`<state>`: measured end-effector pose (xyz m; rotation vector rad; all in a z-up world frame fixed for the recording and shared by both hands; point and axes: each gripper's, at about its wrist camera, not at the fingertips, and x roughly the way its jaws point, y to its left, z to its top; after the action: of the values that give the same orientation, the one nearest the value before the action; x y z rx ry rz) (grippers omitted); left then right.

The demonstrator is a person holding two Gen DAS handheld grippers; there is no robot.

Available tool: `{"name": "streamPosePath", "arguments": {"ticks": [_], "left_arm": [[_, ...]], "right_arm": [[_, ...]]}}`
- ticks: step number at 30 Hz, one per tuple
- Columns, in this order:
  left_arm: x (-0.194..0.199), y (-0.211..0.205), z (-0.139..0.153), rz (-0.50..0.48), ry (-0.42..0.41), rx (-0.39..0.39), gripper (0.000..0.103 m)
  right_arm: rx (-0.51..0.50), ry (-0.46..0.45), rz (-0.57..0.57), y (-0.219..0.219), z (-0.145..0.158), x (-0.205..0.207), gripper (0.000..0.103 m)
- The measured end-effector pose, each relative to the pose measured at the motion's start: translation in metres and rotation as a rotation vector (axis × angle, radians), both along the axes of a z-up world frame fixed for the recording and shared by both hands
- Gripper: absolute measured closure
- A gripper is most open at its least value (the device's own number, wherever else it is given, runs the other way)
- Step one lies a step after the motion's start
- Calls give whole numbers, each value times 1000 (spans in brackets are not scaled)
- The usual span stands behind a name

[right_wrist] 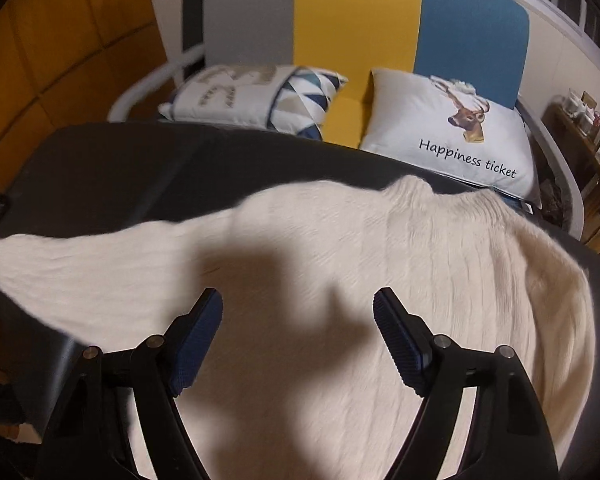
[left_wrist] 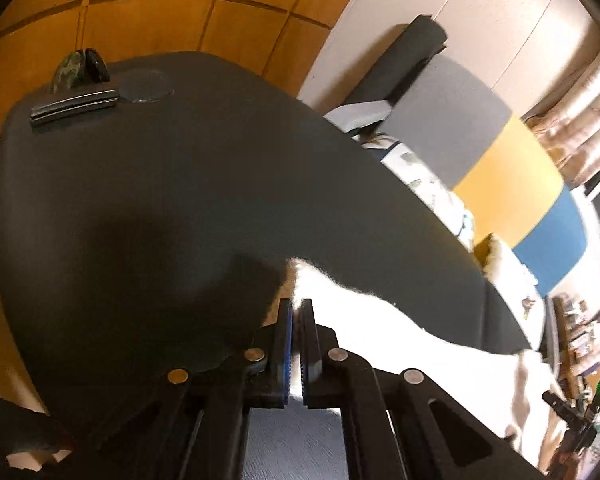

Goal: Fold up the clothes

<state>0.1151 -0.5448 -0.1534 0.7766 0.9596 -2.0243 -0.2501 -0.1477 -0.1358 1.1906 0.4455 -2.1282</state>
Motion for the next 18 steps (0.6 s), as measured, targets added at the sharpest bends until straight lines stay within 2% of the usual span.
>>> {"name": "streamPosePath", "arguments": {"ticks": [2,5,13,16,18], "left_arm": [[-19,7,-2,16,-18,-11,101],[-27,2,-11,23,-58,-14,101],[-50,-23,-35,40,-181,-23,101],[-52,-26,-37,33,-204,-26,101],[-54,-29,-39,29,-219,-27,101]], "right_arm": [[44,-5,-20,-13,-16,-16,23],[94,-17,-67,-31,-39,-39,24],[-6,-53,-369,-36,-57,-93,15],[-1,-76,-388,-37,-54,-99,14],[-41,-119,-332,-32,-46,-93,15]]}}
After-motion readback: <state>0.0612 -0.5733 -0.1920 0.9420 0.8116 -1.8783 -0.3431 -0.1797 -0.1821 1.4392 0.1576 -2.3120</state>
